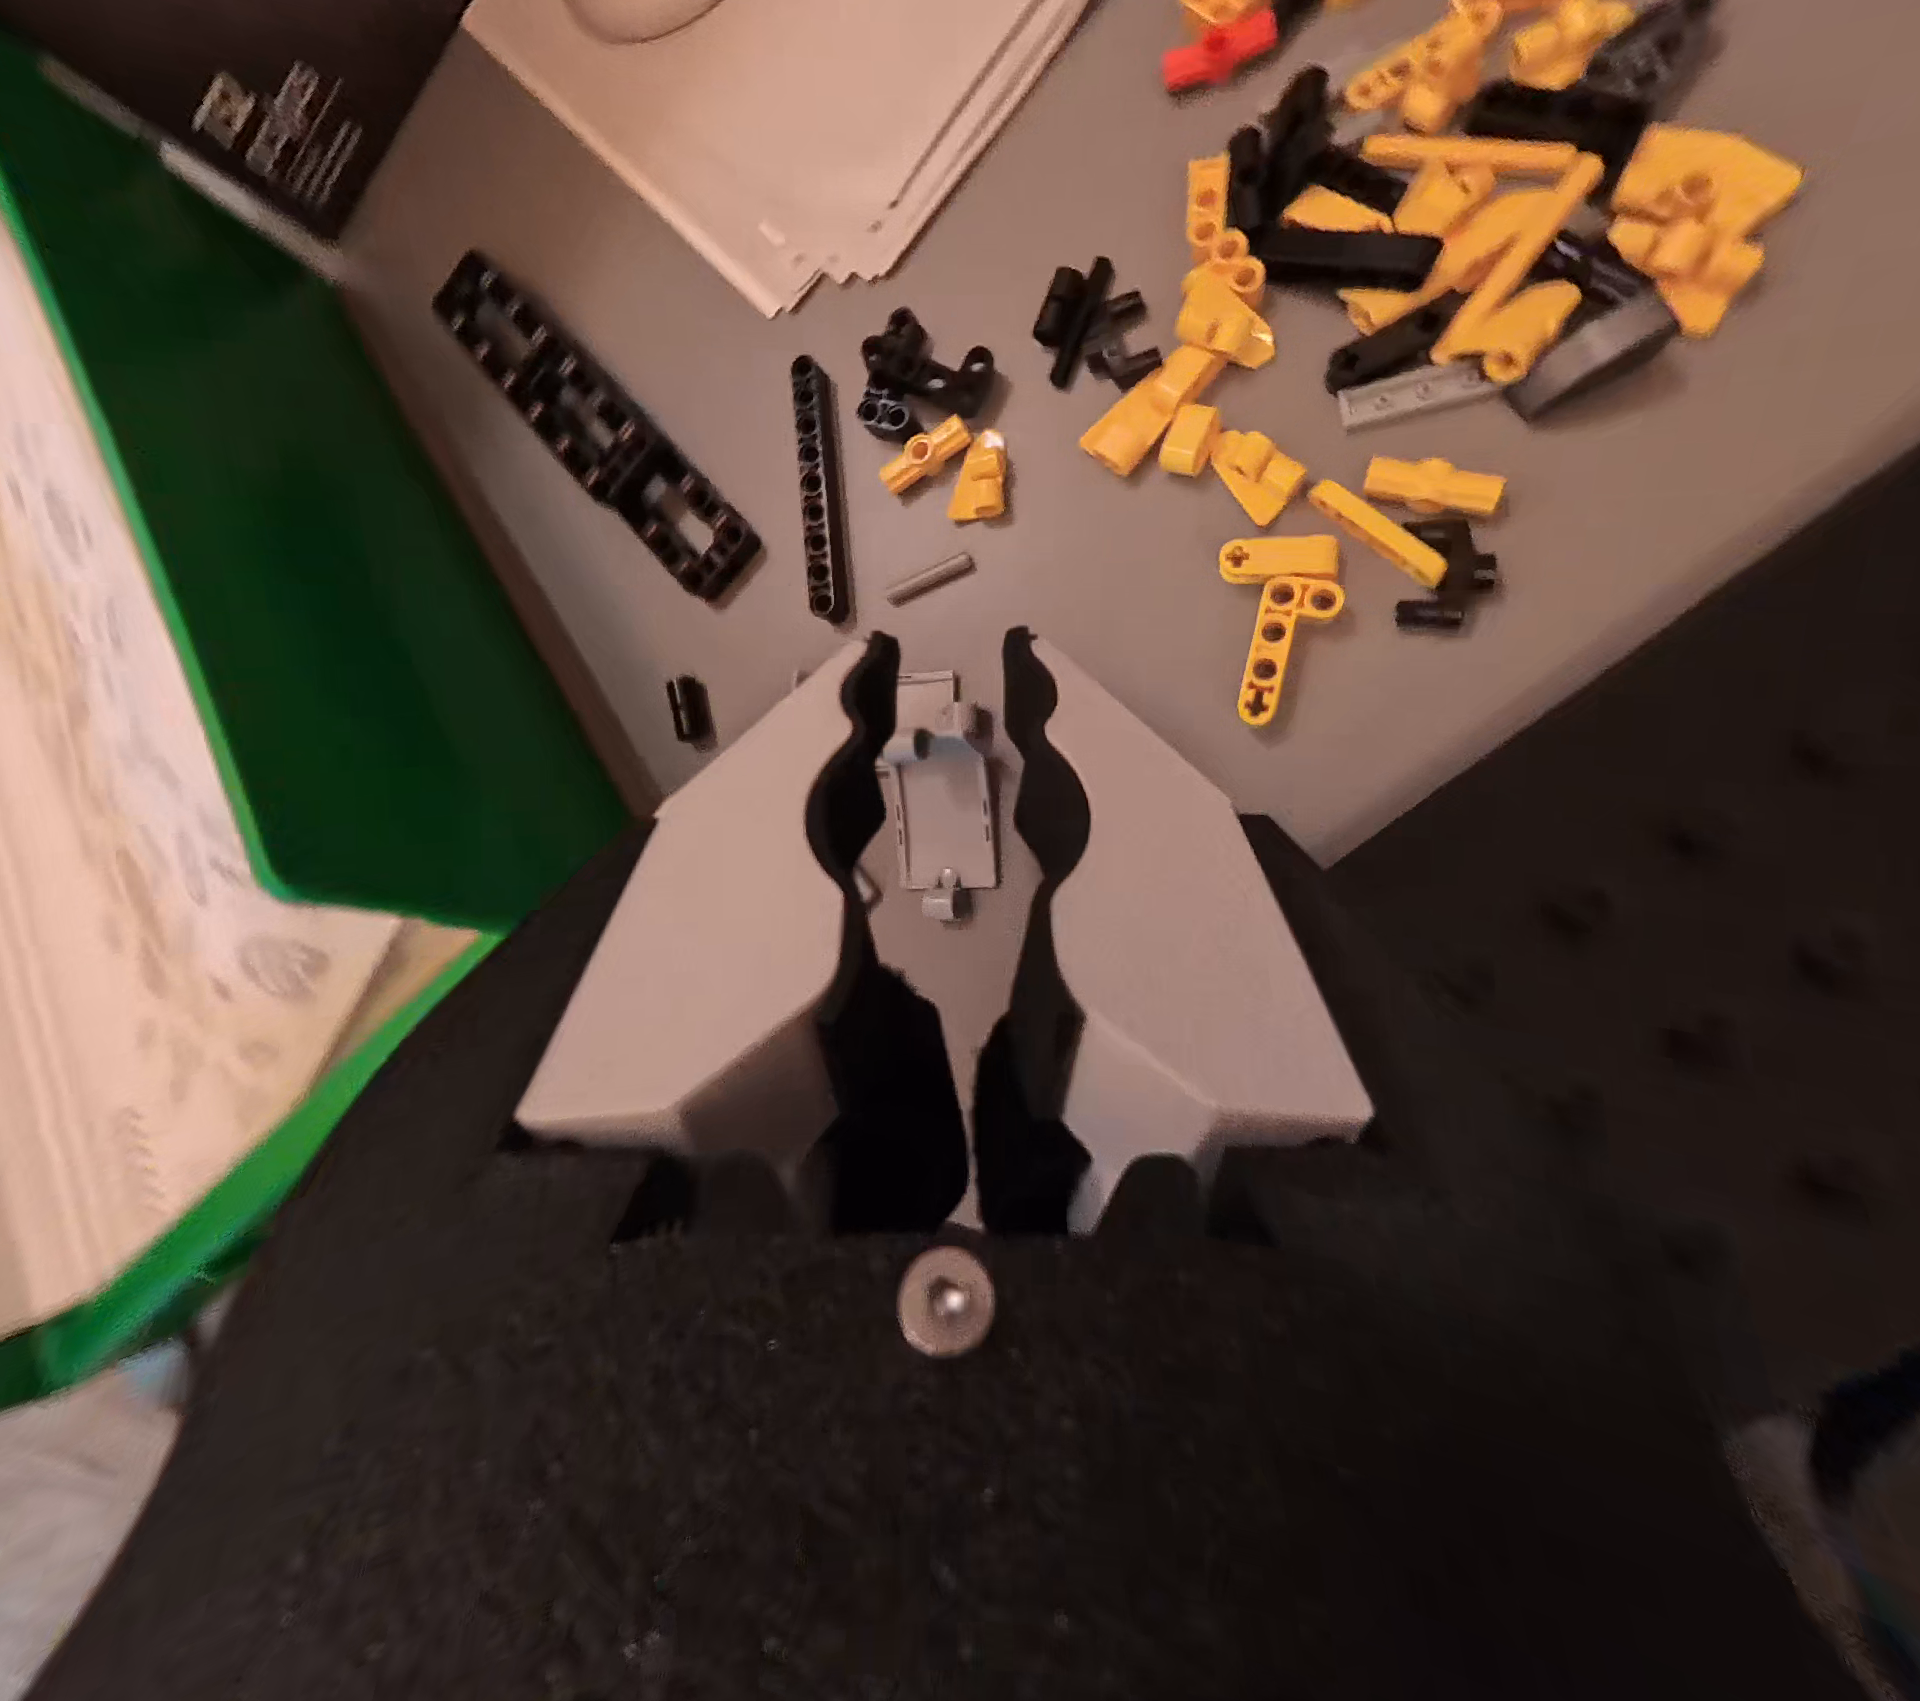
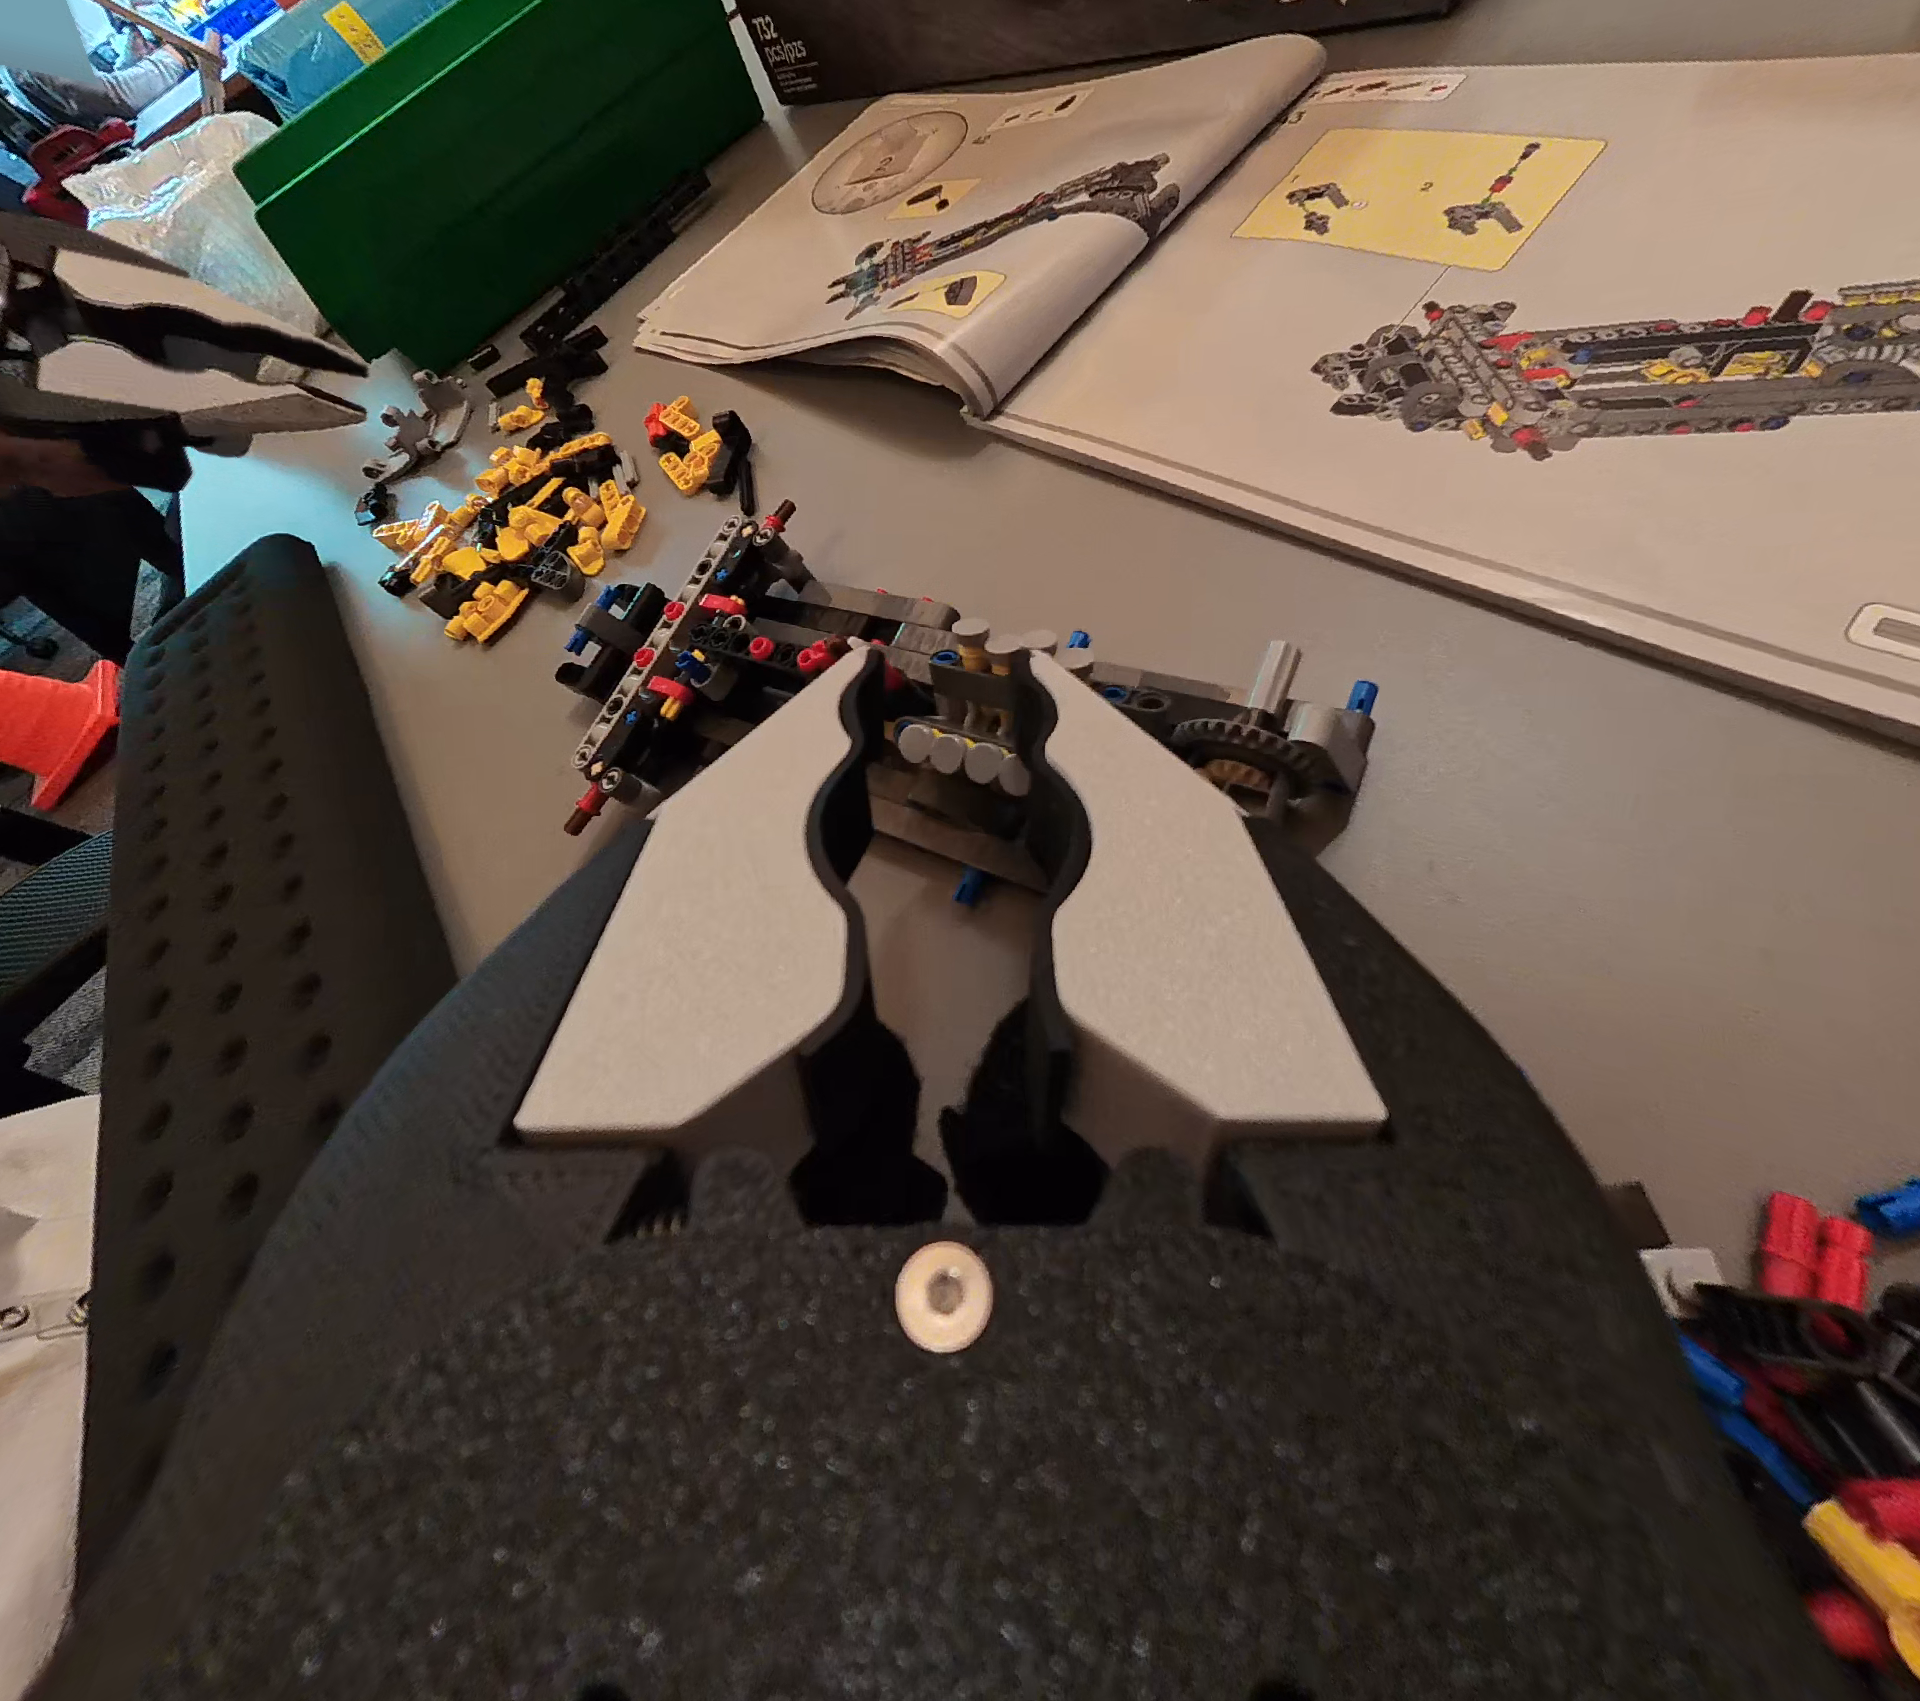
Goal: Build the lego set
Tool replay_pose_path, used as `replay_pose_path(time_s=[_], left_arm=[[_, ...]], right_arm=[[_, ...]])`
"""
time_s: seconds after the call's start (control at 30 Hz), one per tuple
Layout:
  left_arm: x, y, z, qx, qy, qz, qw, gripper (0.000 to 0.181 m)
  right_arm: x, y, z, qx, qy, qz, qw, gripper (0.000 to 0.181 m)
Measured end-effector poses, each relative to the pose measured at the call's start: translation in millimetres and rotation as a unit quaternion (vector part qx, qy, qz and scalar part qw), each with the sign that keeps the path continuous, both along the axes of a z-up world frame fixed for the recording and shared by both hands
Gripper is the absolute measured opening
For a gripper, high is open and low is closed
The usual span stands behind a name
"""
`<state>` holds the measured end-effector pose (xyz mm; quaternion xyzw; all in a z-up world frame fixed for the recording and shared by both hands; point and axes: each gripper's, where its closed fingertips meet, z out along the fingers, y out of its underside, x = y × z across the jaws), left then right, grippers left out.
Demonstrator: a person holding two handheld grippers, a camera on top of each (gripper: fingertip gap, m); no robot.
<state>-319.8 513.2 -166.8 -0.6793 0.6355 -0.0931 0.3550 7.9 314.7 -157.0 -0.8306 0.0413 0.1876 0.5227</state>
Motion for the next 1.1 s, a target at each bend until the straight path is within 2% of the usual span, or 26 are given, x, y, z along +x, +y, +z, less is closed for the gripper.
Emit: replay_pose_path(time_s=[0.07, 0.13, 0.27, 0.4, 0.5, 0.63, 0.8, 0.97, 1.1], left_arm=[[-1.5, 4.4, -0.9, 0.003, 0.031, -0.023, 0.999, 0.021], [-9.8, 10.1, -2.5, -0.049, 0.05, -0.007, 0.998, 0.031], [-25.8, 10.5, -14.7, -0.117, 0.066, 0.013, 0.991, 0.035], [-24.7, 11.8, -33.6, -0.115, 0.074, 0.015, 0.99, 0.032], [-21.5, 13.8, -35.5, -0.115, 0.069, 0.018, 0.991, 0.023], [-10.3, 7.2, -19.4, -0.094, 0.039, 0.003, 0.995, 0.022], [-18.0, 41.1, -5.0, -0.023, 0.054, 0.042, 0.997, 0.022], [-19.1, 54.4, -18.4, -0.046, 0.077, 0.052, 0.995, 0.022], [-10.5, 41.8, -25.1, -0.073, 0.071, 0.037, 0.994, 0.022]], right_arm=[[-0.1, 0.0, 0.5, 0.001, 0.002, 0.0, 1.0, 0.023], [-0.6, -0.1, 0.4, 0.001, 0.0, 0.001, 1.0, 0.023], [2.6, 0.0, 0.4, 0.002, -0.003, -0.005, 1.0, 0.022], [7.8, 0.4, 2.1, 0.006, 0.008, -0.015, 1.0, 0.022], [7.7, 0.8, 2.0, 0.007, 0.012, -0.014, 1.0, 0.022], [6.9, 2.0, -0.6, 0.002, 0.009, -0.012, 1.0, 0.022], [8.2, 2.9, -0.2, 0.003, 0.011, -0.014, 1.0, 0.022], [8.2, 2.6, -0.7, 0.001, 0.007, -0.015, 1.0, 0.022], [9.5, 2.0, -0.2, 0.003, 0.007, -0.018, 1.0, 0.022]])
